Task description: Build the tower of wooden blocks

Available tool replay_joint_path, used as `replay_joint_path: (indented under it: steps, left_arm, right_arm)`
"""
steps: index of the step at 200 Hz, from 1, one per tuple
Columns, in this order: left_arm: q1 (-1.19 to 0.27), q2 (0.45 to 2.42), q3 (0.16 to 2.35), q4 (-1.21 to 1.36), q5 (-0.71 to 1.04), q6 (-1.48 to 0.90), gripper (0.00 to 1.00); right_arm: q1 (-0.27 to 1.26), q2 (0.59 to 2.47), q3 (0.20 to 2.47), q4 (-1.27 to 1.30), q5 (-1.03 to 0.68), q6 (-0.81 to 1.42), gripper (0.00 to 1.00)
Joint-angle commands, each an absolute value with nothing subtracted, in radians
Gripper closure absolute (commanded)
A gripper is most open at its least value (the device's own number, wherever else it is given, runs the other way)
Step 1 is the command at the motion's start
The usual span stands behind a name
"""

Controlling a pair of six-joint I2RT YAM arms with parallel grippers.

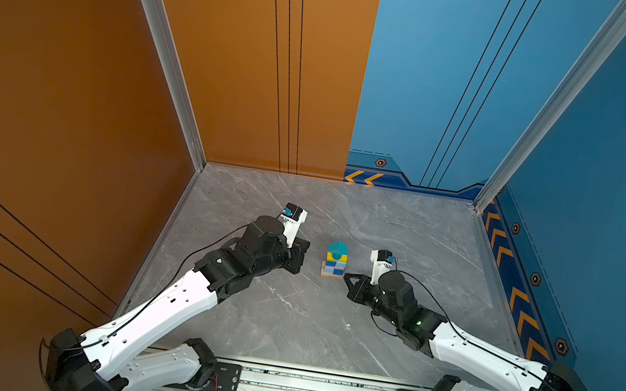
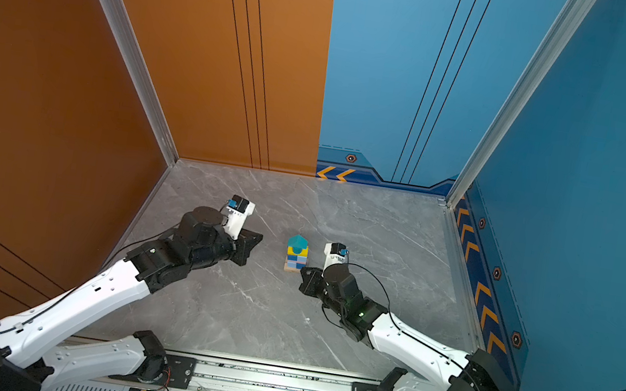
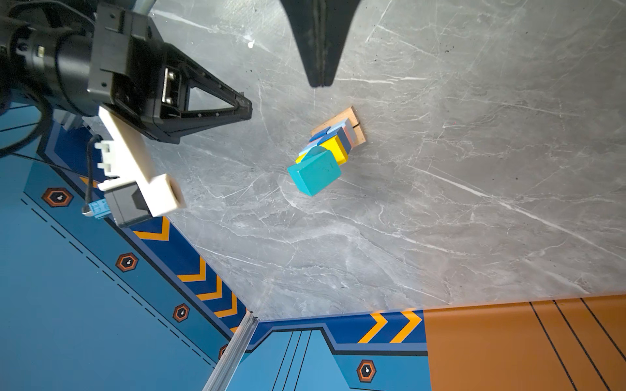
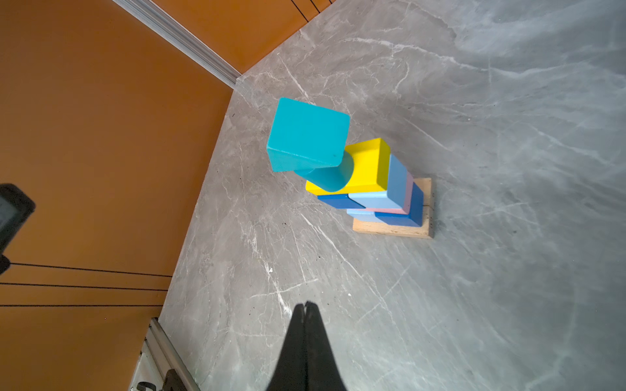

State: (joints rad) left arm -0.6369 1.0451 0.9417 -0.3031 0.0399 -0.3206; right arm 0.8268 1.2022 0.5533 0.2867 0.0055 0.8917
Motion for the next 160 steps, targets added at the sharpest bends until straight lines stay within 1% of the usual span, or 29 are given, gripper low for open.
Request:
replay_joint_path:
  steps: [1, 41, 73, 160]
  left_arm:
    - [-0.621, 1.023, 0.929, -0.282, 0.077, -0.304, 1.00]
    - [-0.599, 1.023, 0.923, -0.282, 0.094, -0.293, 1.00]
    - [-0.587, 1.022, 0.917, -0.274, 0.110, -0.289, 1.00]
    - [-0.568, 1.031, 0.914, -0.274, 0.125, -0.289, 1.00]
  right_arm:
    - [0.838, 1.247, 0.542, 0.408, 0.029, 0.919, 1.00]
    - [0.849, 1.308, 0.546, 0.464, 0.041, 0.934, 1.00]
    - [0.856, 1.312, 0.543, 0.469, 0.083, 0.928, 1.00]
    - [0.852, 1.343, 0.548, 0.508, 0.130, 0.927, 1.00]
